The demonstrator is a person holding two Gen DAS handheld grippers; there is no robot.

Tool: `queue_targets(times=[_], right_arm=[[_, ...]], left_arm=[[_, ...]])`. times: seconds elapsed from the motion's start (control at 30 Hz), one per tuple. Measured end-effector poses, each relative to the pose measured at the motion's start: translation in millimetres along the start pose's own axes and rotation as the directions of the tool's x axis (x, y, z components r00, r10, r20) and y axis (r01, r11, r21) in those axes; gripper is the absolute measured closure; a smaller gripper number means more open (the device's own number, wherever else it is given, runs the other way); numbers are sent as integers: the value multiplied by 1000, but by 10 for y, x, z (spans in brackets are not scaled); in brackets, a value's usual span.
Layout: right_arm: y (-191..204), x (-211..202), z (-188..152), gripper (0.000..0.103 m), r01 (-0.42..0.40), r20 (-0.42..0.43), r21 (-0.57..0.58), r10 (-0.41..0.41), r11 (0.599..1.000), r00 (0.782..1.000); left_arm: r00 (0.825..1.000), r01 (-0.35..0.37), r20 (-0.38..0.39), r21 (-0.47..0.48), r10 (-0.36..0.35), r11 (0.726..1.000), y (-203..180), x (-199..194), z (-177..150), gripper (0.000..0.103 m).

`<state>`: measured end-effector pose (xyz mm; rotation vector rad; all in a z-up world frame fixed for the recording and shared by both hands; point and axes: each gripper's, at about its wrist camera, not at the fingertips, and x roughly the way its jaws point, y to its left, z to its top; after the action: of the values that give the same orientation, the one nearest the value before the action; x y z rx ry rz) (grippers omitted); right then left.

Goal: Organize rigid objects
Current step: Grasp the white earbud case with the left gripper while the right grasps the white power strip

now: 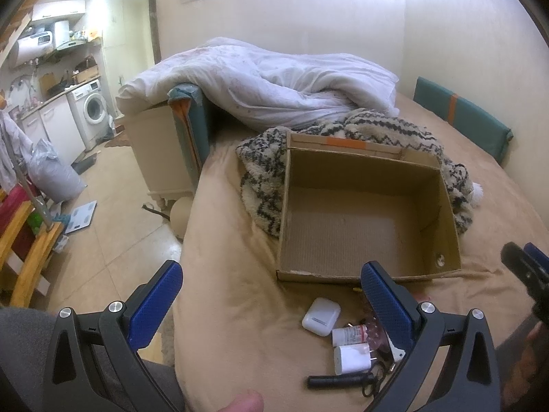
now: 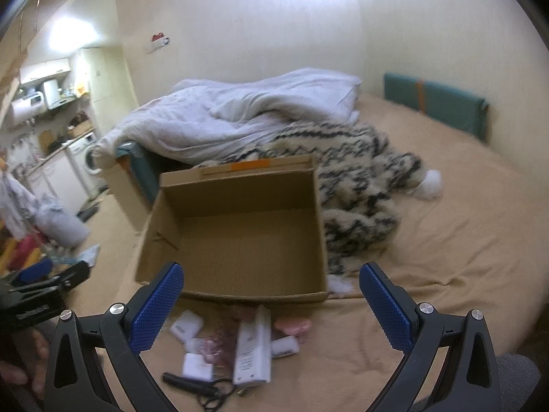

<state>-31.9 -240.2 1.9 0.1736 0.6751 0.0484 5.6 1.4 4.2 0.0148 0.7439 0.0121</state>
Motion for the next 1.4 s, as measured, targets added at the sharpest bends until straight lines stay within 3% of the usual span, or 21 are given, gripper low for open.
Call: queue_targets(times=[0.2, 0.33, 0.43, 0.53, 0.6, 0.67, 0.87, 1.1, 1.13, 1.23, 1.3, 1.37, 1.4], right_arm=[[-200, 316, 79, 0, -50, -162, 73, 62, 996, 985], [-263, 480, 34, 0, -36, -214, 79, 52, 996, 975], [-352, 620, -41, 0, -24, -255, 99, 49, 995, 966], [-399, 744, -129, 0, -13, -318, 135, 56, 991, 946], [-404, 808, -169, 0, -26, -354, 154, 79, 988, 932], [-426, 873, -205, 0, -35, -386, 175, 101, 984, 917], [-588, 1008, -322, 0, -26, -450, 266, 148, 964, 881], [-785, 1169, -406, 0, -23, -486, 412, 241, 911, 840], [-798, 1198, -427, 0, -24, -495, 429, 257, 903, 830], [-789, 1300, -526, 18, -43, -530, 467, 318, 883, 786], [-735, 1404, -635, 29, -58, -568, 505, 383, 861, 729], [-632, 1496, -738, 35, -62, -611, 509, 412, 858, 676], [-590, 1524, -766, 35, -63, -628, 497, 409, 865, 662]], left_arm=[[994, 12, -110, -8, -13, 1000, 46, 263, 116, 0], [975, -10, -224, -23, 4, 1000, 118, 546, 153, 0], [939, 3, -344, -30, -13, 1000, 135, 852, 109, 5], [881, 41, -471, -19, -45, 999, 27, 1185, -5, 16], [840, 74, -540, 17, -53, 997, -140, 1391, -89, 20], [810, 104, -583, 42, -60, 994, -295, 1553, -159, 20], [762, 137, -646, 90, -47, 986, -591, 1878, -345, 20], [736, 140, -674, 75, -53, 987, -675, 2115, -473, 22], [734, 142, -677, 79, -51, 987, -687, 2126, -490, 28], [709, 146, -703, 64, -59, 987, -705, 2192, -561, 39], [709, 144, -703, 57, -63, 988, -714, 2195, -580, 43], [708, 155, -702, 55, -73, 986, -733, 2160, -580, 58], [707, 156, -703, 57, -71, 986, -755, 2155, -595, 59]])
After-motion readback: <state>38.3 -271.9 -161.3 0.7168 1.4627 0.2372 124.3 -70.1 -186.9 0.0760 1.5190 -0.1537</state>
